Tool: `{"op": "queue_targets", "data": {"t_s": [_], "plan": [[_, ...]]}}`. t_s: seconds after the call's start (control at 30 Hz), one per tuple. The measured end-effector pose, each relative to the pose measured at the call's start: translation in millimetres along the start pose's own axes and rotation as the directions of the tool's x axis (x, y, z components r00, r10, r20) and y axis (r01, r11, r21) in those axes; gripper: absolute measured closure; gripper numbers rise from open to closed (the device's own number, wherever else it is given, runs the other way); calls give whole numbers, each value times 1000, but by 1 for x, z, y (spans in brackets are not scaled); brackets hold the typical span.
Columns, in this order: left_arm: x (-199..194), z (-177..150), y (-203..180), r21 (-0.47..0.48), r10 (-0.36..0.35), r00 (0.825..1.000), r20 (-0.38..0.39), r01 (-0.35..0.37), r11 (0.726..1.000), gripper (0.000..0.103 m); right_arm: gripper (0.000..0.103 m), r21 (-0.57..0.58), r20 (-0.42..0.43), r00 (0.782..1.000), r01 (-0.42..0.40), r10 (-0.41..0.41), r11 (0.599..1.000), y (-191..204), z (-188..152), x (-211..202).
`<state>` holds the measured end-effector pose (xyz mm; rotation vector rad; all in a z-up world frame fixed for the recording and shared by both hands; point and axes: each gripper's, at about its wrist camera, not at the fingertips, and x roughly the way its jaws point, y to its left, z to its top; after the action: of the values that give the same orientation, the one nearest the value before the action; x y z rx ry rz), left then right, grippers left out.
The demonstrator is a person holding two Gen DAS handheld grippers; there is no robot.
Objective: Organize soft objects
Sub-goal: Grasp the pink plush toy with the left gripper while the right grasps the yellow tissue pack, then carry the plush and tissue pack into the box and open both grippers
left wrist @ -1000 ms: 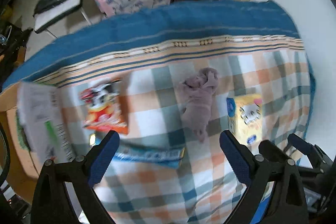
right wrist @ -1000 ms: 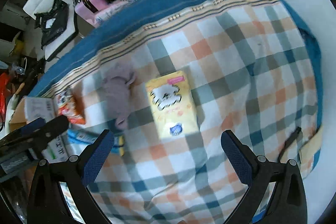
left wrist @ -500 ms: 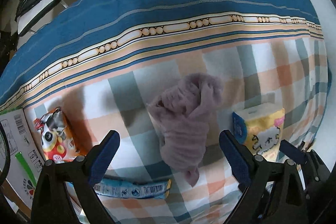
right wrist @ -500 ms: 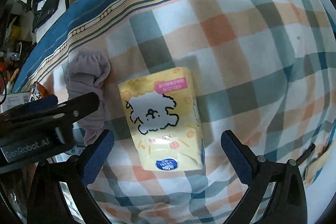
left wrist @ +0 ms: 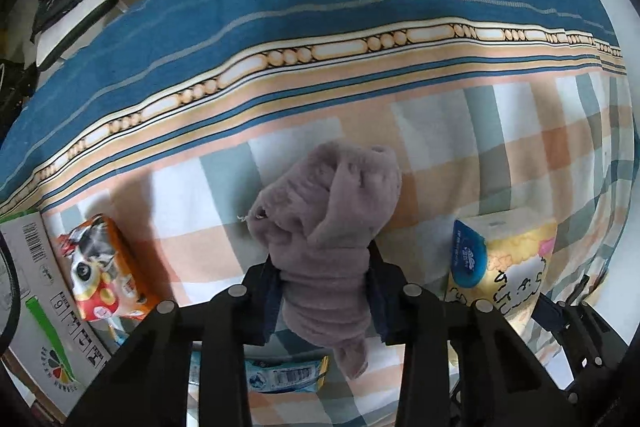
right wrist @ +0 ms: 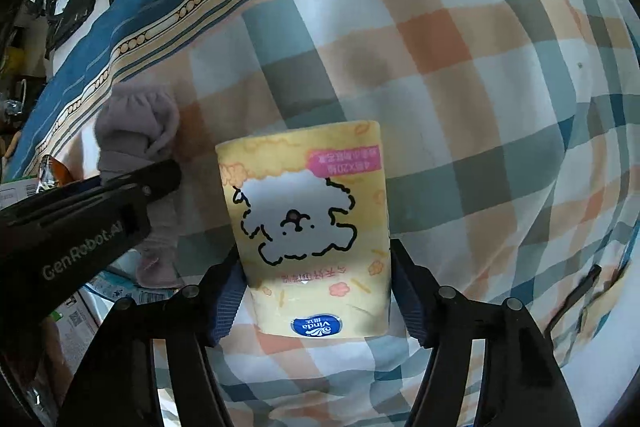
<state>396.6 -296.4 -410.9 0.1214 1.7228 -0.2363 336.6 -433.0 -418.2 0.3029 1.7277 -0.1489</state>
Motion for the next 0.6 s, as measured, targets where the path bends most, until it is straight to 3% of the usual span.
{"op": "queue_targets", "data": {"t_s": [0.3,0.6], "plan": [[-52,-32,17,-19,-23,996,83,25,1000,71,36,-18,39,999,-29,30,999,9,-19,-27],[-142,-109,70,-56,-63,973,224,78,995,71,36,-92,125,983,-121,132,988,42,-70,-101]]}}
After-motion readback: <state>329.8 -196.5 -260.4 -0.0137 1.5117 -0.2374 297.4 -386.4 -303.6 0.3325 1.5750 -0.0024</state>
